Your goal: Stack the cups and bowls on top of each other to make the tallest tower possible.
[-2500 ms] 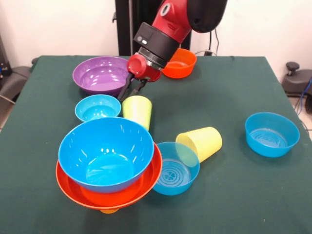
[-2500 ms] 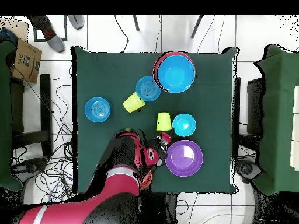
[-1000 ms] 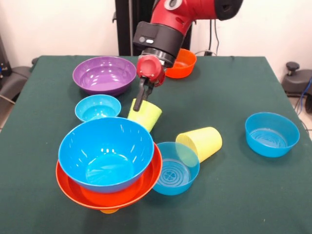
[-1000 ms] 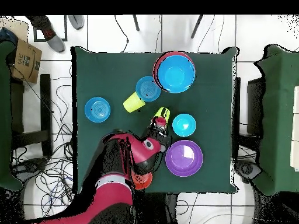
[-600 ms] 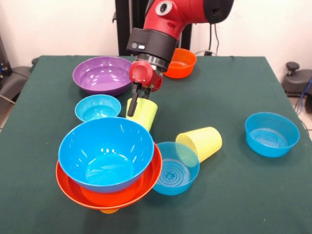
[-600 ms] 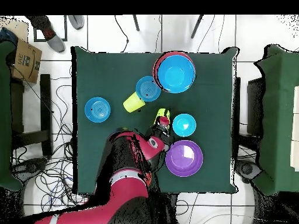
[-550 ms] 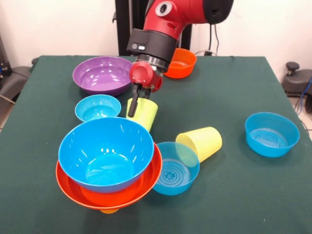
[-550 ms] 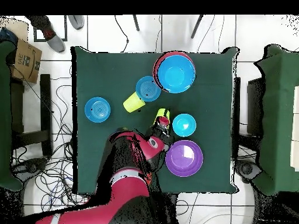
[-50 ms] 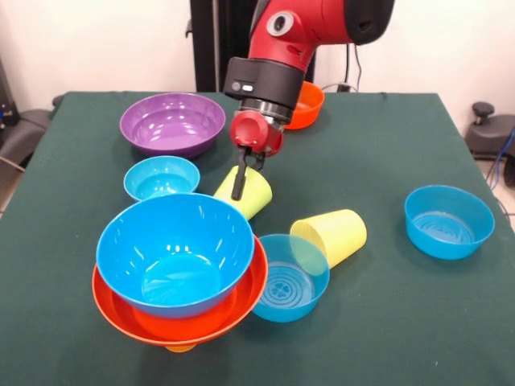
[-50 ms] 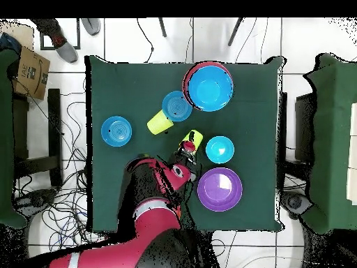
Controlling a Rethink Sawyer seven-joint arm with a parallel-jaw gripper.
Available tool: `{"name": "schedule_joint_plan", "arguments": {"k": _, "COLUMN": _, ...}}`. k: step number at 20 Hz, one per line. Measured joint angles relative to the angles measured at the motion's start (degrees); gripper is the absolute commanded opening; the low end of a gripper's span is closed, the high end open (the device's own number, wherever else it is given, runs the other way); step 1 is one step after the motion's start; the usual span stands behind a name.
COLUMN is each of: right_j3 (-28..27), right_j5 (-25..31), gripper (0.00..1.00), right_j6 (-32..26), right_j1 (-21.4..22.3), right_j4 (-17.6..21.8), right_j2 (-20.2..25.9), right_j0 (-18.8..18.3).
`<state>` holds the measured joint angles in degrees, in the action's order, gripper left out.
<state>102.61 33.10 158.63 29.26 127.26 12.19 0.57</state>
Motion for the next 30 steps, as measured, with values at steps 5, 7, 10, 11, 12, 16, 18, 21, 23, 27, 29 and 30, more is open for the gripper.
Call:
{"name": "schedule_joint_plan", "arguments": {"k": 5, "right_j3": 0.6, "right_j5": 0.0, "gripper": 1.00, "right_j6": 0.0, "right_j1": 0.4, "right_j4": -0.1, "right_j2": 1.7, "right_j0": -0.9}}
{"name": "schedule_joint_plan", "arguments": {"k": 7, "right_j3": 0.6, "right_j5": 0.0, "gripper": 1.00, "right_j6": 0.0, "right_j1": 0.4, "right_j4": -0.4, "right_j2": 1.8, "right_j0": -0.8}}
{"name": "schedule_joint_plan", "arguments": {"k": 10, "right_j3": 0.6, "right_j5": 0.0, "gripper": 1.00, "right_j6": 0.0, "right_j1": 0.6, "right_j4": -2.4, "right_j2": 1.8, "right_j0": -0.9}}
{"name": "schedule_joint_plan", "arguments": {"k": 11, "right_j3": 0.6, "right_j5": 0.0, "gripper": 1.00, "right_j6": 0.0, "right_j1": 0.6, "right_j4": -2.8, "right_j2": 1.8, "right_j0": -0.9}}
{"name": "schedule_joint_plan", "arguments": {"k": 12, "right_j3": 0.8, "right_j5": 0.0, "gripper": 1.00, "right_j6": 0.0, "right_j1": 0.6, "right_j4": -2.5, "right_j2": 2.2, "right_j0": -1.0}}
{"name": "schedule_joint_plan", "arguments": {"k": 16, "right_j3": 1.7, "right_j5": 0.0, "gripper": 1.00, "right_j6": 0.0, "right_j1": 1.0, "right_j4": 0.3, "right_j2": 4.1, "right_j0": -1.9}}
{"name": "schedule_joint_plan", "arguments": {"k": 18, "right_j3": 2.0, "right_j5": 0.0, "gripper": 1.00, "right_j6": 0.0, "right_j1": 1.0, "right_j4": 1.1, "right_j2": 4.8, "right_j0": -2.4}}
{"name": "schedule_joint_plan", "arguments": {"k": 21, "right_j3": 2.1, "right_j5": 0.0, "gripper": 1.00, "right_j6": 0.0, "right_j1": 1.0, "right_j4": 1.2, "right_j2": 5.7, "right_j0": -3.1}}
{"name": "schedule_joint_plan", "arguments": {"k": 23, "right_j3": 2.1, "right_j5": 0.0, "gripper": 1.00, "right_j6": 0.0, "right_j1": 0.9, "right_j4": 1.1, "right_j2": 5.8, "right_j0": -3.1}}
{"name": "schedule_joint_plan", "arguments": {"k": 27, "right_j3": 2.1, "right_j5": 0.0, "gripper": 1.00, "right_j6": 0.0, "right_j1": 0.6, "right_j4": 0.2, "right_j2": 5.9, "right_j0": -3.0}}
{"name": "schedule_joint_plan", "arguments": {"k": 29, "right_j3": 2.0, "right_j5": 0.0, "gripper": 1.00, "right_j6": 0.0, "right_j1": 0.6, "right_j4": 0.0, "right_j2": 5.9, "right_j0": -3.0}}
{"name": "schedule_joint_plan", "arguments": {"k": 30, "right_j3": 2.0, "right_j5": 0.1, "gripper": 1.00, "right_j6": 0.0, "right_j1": 0.7, "right_j4": -0.1, "right_j2": 5.9, "right_j0": -3.0}}
